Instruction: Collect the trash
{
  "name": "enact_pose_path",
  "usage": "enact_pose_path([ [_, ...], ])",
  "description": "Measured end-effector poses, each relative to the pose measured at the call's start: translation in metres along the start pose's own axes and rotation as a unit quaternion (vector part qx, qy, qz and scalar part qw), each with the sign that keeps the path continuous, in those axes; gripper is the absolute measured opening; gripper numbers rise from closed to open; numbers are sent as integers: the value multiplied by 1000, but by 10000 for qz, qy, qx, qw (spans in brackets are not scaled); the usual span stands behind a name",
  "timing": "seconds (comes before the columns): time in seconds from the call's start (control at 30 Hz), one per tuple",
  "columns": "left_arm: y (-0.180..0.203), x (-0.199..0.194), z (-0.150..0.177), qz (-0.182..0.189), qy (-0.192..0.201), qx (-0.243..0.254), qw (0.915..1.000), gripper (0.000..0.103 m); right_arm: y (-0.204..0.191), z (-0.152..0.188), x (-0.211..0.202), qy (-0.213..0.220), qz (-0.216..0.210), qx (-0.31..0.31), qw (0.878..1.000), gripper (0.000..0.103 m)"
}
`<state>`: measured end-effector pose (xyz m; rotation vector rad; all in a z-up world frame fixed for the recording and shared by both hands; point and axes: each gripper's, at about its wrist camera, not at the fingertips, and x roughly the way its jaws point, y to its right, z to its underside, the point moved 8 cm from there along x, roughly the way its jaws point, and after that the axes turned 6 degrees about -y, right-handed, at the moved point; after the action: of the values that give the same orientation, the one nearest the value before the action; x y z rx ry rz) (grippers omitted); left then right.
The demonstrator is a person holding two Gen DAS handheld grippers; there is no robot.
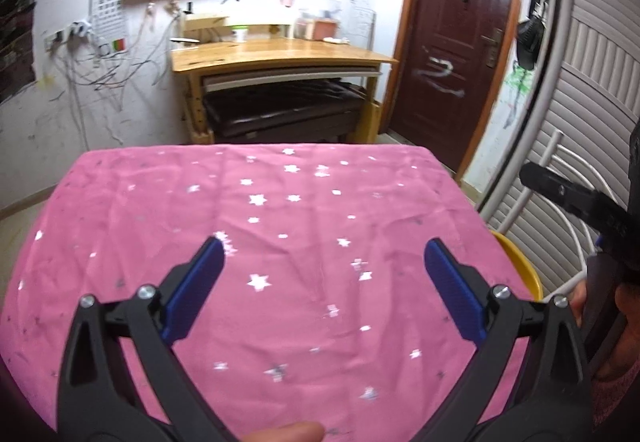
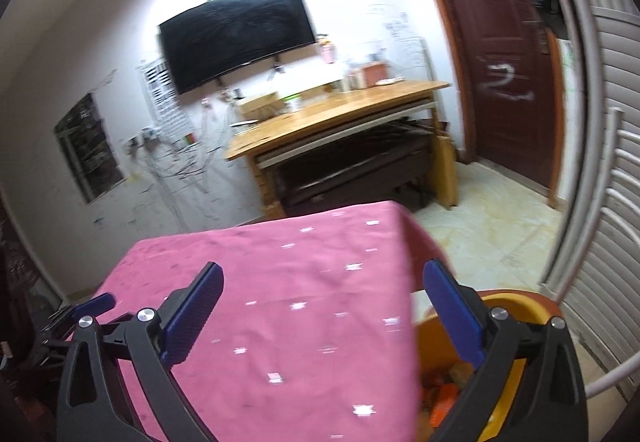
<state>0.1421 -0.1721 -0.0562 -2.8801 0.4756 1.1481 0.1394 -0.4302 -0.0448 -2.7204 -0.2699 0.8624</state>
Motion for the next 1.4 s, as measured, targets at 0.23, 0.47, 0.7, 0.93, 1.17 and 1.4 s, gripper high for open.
enact_pose_path([
  [0.23,-40,-16,0,-272,191,-314,9990,96,-61,14,12,-217,-324,-647,9971,95],
  [0.47,-74,-26,4,-460,243,-565,9970,96,-88,26,17,-367,-524,-942,9935,95],
  [0.7,-89,-30,9,-528,246,-656,9961,96,-91,31,20,-432,-554,-974,9928,95],
  [0.93,-89,-32,9,-538,264,-679,9959,96,-90,31,19,-429,-554,-970,9928,95],
  [1.17,-88,-31,9,-523,223,-706,9959,96,-91,32,20,-433,-545,-989,9927,95],
  [1.4,-89,-30,7,-512,207,-725,9958,96,-92,32,21,-435,-541,-999,9926,95],
])
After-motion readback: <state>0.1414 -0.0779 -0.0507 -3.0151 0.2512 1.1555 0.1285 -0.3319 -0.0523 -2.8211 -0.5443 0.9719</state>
